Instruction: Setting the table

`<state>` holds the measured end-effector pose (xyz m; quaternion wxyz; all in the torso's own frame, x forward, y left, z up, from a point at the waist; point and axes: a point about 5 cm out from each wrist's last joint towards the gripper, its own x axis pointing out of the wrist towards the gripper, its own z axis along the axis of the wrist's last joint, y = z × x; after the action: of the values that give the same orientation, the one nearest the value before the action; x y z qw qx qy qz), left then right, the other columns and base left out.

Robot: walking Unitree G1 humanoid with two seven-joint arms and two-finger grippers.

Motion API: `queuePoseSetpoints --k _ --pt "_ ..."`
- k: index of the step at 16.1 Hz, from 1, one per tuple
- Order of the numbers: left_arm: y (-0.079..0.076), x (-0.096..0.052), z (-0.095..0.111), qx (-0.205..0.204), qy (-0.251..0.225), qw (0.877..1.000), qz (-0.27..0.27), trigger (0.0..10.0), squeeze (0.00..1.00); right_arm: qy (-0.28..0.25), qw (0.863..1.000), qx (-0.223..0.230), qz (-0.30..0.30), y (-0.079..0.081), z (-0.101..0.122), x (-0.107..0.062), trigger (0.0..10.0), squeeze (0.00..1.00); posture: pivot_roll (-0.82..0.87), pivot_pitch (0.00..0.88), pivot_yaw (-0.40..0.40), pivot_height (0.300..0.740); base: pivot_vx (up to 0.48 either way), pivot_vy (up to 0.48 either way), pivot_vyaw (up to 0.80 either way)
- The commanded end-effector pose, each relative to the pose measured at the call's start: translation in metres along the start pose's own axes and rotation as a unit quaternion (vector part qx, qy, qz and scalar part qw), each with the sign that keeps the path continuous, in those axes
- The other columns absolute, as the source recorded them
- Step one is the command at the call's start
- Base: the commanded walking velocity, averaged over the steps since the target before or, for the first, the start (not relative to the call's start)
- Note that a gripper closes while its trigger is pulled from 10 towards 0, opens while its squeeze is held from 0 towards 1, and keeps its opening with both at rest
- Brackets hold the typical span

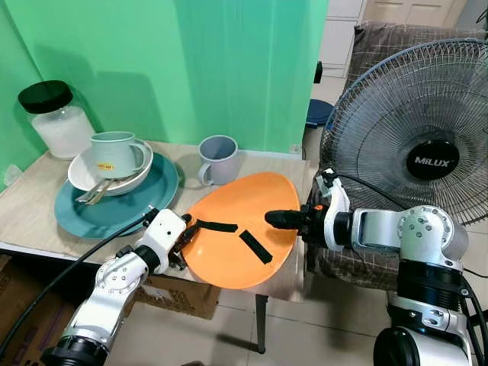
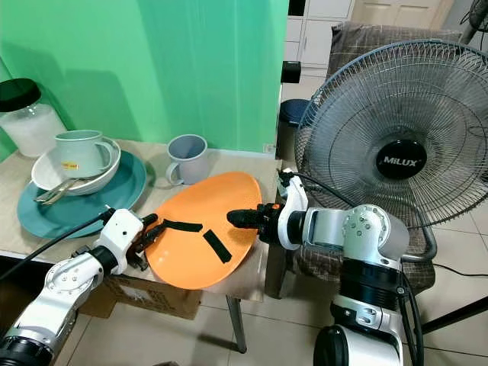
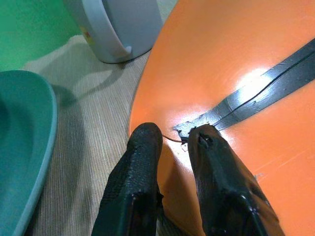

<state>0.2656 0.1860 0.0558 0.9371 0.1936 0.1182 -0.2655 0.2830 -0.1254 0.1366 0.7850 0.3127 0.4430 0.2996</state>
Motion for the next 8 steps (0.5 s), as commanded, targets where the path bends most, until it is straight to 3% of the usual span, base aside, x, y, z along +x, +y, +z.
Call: queuePoseSetpoints --k 1,6,8 --pt "-0.003 -0.008 -0.024 -0.003 0.065 0.998 -0.008 10.0 0.00 -0.005 1.000 -0.015 0.008 0.009 0.006 0.001 0.0 0.00 -0.05 0.000 0.023 0.740 0.000 0.000 0.00" --pt "0.001 -0.008 -0.018 0.004 0.055 0.998 -0.003 10.0 0.00 -0.008 1.000 -0.014 0.007 0.009 0.008 0.000 0.0 0.00 -0.05 0.000 0.023 0.740 0.000 0.000 0.00" --pt "0.011 -0.006 0.001 0.012 0.023 1.000 0.012 10.0 0.00 -0.011 1.000 -0.014 0.006 0.008 0.009 -0.001 0.0 0.00 -0.05 0.000 0.024 0.740 0.000 0.000 0.00"
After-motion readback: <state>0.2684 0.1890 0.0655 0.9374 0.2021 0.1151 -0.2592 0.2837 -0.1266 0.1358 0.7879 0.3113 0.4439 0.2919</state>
